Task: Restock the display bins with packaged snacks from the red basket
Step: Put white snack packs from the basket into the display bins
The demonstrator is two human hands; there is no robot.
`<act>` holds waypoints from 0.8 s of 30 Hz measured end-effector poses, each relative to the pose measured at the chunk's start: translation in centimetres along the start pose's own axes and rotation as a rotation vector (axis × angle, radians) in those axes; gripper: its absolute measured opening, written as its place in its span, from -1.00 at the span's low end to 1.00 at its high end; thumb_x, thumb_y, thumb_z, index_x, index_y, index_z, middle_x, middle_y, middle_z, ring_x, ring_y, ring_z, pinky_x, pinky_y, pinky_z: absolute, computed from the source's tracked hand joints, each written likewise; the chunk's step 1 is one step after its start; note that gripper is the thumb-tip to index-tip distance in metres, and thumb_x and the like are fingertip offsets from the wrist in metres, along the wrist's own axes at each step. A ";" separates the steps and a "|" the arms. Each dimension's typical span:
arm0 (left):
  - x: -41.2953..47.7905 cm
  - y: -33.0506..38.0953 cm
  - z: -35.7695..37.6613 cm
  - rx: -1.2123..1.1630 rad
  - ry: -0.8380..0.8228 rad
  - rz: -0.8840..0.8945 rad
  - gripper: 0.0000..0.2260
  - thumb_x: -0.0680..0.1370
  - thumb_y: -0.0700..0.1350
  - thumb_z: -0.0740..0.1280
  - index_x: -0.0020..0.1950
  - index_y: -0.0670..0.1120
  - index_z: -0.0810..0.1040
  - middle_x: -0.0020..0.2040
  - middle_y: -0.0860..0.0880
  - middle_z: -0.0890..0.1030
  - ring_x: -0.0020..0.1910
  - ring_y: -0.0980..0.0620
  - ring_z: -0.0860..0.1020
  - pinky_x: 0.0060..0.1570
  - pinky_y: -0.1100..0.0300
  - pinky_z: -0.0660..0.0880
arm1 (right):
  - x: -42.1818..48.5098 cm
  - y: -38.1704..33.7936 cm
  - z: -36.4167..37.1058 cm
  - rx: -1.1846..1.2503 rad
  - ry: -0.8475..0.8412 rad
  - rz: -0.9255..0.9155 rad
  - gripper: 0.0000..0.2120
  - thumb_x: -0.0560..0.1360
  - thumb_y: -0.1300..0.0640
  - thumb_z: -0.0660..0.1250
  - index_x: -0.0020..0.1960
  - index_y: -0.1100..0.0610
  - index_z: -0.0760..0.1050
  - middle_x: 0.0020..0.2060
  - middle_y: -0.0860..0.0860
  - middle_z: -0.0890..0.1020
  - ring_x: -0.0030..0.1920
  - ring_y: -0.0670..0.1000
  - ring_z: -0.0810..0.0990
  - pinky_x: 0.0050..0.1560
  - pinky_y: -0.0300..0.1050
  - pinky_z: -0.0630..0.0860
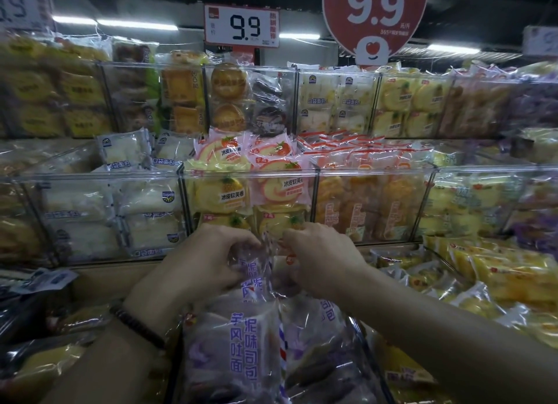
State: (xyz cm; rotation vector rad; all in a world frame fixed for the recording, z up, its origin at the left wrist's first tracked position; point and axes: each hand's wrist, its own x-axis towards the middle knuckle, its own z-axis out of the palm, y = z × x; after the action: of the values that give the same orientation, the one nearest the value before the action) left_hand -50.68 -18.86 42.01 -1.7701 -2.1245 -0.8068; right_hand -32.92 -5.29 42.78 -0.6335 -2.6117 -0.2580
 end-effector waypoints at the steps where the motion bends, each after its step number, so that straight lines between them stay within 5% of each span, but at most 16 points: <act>1: 0.0 -0.3 -0.2 0.006 -0.010 -0.007 -0.46 0.32 -0.09 0.68 0.22 0.27 0.65 -0.06 0.23 0.62 -0.10 0.25 0.60 -0.06 0.15 0.61 | 0.1 0.2 -0.1 0.009 -0.012 0.008 -0.72 0.48 0.09 0.46 0.12 -0.03 0.45 -0.01 0.01 0.55 -0.01 0.12 0.55 -0.12 0.05 0.57; 4: -0.3 -1.0 -1.3 0.007 -0.019 -0.084 -0.33 0.24 0.05 0.74 0.30 0.31 0.59 0.00 0.19 0.53 -0.03 0.22 0.58 0.00 0.16 0.61 | 0.5 0.7 -0.7 0.094 -0.088 0.050 -0.68 0.43 -0.14 0.53 -0.01 0.00 0.49 -0.11 -0.04 0.58 -0.13 0.06 0.59 -0.14 0.07 0.66; 7: -0.5 -1.1 -2.4 -0.017 0.075 -0.073 -0.54 0.28 0.11 0.71 0.09 0.29 0.62 -0.07 0.17 0.57 -0.13 0.27 0.54 -0.12 0.37 0.47 | 0.8 1.5 -1.8 0.159 -0.101 0.052 -0.57 0.35 -0.29 0.52 0.04 -0.03 0.58 -0.11 -0.07 0.63 -0.13 0.03 0.64 -0.13 0.08 0.69; 10: -0.8 -0.2 -3.2 -0.188 0.147 -0.051 -0.77 0.39 0.03 0.66 -0.06 0.15 0.68 -0.22 0.10 0.62 -0.29 0.22 0.54 -0.27 0.40 0.47 | 0.3 2.2 -2.8 0.174 -0.003 -0.097 -0.74 0.42 -0.11 0.50 0.07 -0.08 0.61 -0.08 -0.15 0.64 -0.07 -0.05 0.63 -0.08 0.03 0.68; 12: -1.2 0.7 -3.8 -0.276 0.067 -0.031 -0.83 0.44 -0.06 0.64 -0.08 0.10 0.69 -0.24 0.08 0.66 -0.32 0.19 0.58 -0.26 0.28 0.54 | -0.6 2.1 -3.6 0.236 -0.096 -0.222 -0.76 0.45 0.08 0.46 0.11 -0.08 0.64 -0.04 -0.17 0.66 -0.03 -0.12 0.62 -0.01 -0.07 0.66; 16: -2.4 2.2 -4.2 -0.243 -0.269 -0.049 -0.79 0.49 -0.06 0.61 0.08 0.14 0.72 -0.09 0.12 0.74 -0.10 0.22 0.69 -0.06 0.31 0.61 | -2.9 1.3 -3.9 0.223 -0.365 -0.373 -0.64 0.47 0.08 0.43 0.27 -0.02 0.61 0.12 -0.10 0.67 0.12 -0.08 0.61 0.16 -0.03 0.61; 20: -3.5 3.4 -3.3 0.095 -0.294 -0.050 -0.67 0.53 0.06 0.55 0.28 0.11 0.67 0.03 0.20 0.68 -0.02 0.35 0.61 -0.06 0.50 0.48 | -3.8 1.2 -3.7 0.207 -0.439 -0.342 -0.38 0.41 -0.13 0.48 0.43 -0.06 0.45 0.27 -0.09 0.60 0.23 -0.01 0.57 0.26 0.10 0.55; 24: -3.8 4.3 -3.3 0.215 -0.345 -0.093 -0.61 0.55 0.02 0.53 0.38 0.11 0.61 0.16 0.15 0.66 0.09 0.20 0.60 0.16 0.25 0.57 | -4.7 1.5 -3.7 0.066 -0.429 -0.310 -0.32 0.42 -0.32 0.47 0.46 -0.17 0.37 0.31 -0.15 0.53 0.33 -0.01 0.45 0.34 0.15 0.28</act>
State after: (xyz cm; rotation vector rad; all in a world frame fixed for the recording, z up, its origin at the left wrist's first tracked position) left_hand -46.17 -23.38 43.72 -1.8096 -2.4162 -0.2893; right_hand -27.08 -6.81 44.04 -0.2792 -3.1173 -0.1380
